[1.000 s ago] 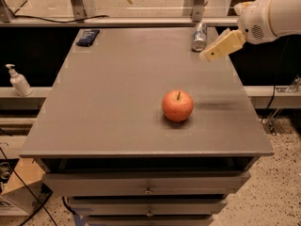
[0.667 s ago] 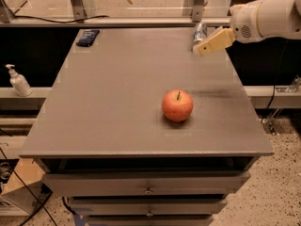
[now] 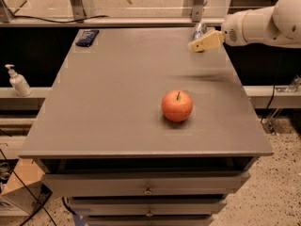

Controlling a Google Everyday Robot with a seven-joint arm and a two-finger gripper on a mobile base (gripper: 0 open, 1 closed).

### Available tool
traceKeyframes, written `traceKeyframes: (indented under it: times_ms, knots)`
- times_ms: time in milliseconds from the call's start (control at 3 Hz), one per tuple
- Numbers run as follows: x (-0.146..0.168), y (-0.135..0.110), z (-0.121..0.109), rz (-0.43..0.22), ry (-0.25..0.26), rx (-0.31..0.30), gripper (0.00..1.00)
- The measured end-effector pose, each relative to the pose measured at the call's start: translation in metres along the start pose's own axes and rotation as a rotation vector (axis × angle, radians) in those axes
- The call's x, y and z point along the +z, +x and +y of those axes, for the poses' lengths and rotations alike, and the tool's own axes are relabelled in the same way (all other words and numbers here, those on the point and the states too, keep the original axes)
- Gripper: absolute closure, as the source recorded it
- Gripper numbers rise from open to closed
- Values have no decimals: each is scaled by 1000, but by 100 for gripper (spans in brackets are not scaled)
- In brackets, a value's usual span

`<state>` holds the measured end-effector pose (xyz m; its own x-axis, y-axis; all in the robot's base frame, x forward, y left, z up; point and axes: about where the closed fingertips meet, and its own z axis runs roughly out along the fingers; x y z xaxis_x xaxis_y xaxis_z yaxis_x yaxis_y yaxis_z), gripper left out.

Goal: Move redbull can near rxbar blueberry

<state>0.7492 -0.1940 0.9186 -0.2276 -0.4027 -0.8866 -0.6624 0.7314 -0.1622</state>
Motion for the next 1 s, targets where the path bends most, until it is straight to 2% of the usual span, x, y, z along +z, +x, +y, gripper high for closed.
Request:
traceKeyframes:
  times_ms: [333, 667, 1000]
  knots:
    - [1, 0, 1, 1, 0, 0, 0]
    - [18, 3, 0, -20, 22, 19, 0]
    - [53, 12, -8, -62, 53, 79, 0]
